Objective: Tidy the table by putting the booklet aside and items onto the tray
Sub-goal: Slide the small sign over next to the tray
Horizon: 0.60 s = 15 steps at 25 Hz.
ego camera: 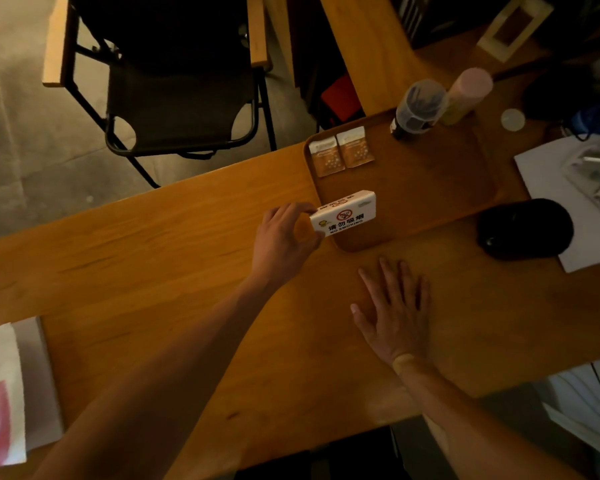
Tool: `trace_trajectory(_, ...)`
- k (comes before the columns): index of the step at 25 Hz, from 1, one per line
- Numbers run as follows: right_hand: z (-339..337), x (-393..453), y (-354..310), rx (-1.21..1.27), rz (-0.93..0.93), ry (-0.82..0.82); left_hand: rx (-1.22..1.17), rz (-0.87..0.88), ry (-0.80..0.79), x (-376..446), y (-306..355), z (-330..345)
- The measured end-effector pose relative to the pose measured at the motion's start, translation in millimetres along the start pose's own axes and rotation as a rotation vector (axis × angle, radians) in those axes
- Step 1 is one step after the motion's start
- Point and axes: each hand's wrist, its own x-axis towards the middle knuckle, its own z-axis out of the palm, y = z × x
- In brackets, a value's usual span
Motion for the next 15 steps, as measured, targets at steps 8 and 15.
trace_trajectory(8,4.9,2.0,0.2,0.033,0.028,0.026,0.175,0.058,0.048,17.5,13.7,29.3)
trace_trajectory(15,6.1,1.0,0.4,0.049,0.015,0.045,0.167,0.018,0.061,30.5,11.9,37.1)
